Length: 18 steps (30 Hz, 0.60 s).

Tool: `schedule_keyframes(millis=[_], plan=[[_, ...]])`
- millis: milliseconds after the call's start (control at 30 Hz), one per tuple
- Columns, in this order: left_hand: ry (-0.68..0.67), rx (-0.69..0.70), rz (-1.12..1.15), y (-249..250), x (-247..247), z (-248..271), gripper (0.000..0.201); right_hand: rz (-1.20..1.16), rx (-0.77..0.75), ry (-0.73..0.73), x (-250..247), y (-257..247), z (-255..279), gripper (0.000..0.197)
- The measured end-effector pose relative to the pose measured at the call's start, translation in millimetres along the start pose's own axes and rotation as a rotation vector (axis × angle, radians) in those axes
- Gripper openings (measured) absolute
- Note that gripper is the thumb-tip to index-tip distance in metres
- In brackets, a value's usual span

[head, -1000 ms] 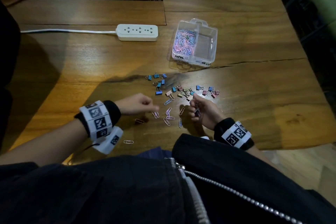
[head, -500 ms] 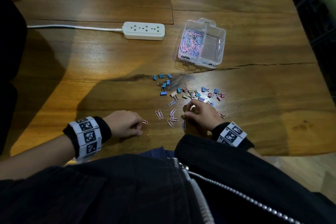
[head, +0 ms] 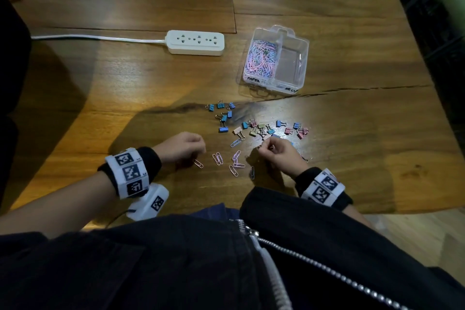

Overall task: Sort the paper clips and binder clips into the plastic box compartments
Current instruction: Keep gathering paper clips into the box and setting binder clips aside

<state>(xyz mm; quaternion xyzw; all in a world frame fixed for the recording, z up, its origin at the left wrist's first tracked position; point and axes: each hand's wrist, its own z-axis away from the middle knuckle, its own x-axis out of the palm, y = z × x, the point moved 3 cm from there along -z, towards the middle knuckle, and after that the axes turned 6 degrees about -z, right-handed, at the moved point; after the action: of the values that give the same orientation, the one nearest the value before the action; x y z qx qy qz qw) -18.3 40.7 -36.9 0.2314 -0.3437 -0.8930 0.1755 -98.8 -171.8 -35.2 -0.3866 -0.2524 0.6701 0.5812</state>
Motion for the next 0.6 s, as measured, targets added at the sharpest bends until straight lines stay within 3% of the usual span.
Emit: schedule_keyframes(millis=[100,200,333,467,600], plan=[[-0.014,0.059,-0.418,0,5,-1,0.024,-0.449,0.042,-0.044,-5,1,0,0.020],[-0.005,0.104,-0.872,1,7,0,0.019,-0.634,0.163,-0.083,-5,6,-1,0.024],[-0.040,0.100,-0.925,1,6,-2,0.016,-0.612,0.249,-0.086,-3,10,-1,0.032],[-0.073,0.090,-0.798,4,6,-1,0.018,-0.066,0.169,0.015,3,5,5,0.041],[-0.034,0.024,-0.001,8,1,-7,0.023,0.667,0.031,0.016,15,2,13,0.038]])
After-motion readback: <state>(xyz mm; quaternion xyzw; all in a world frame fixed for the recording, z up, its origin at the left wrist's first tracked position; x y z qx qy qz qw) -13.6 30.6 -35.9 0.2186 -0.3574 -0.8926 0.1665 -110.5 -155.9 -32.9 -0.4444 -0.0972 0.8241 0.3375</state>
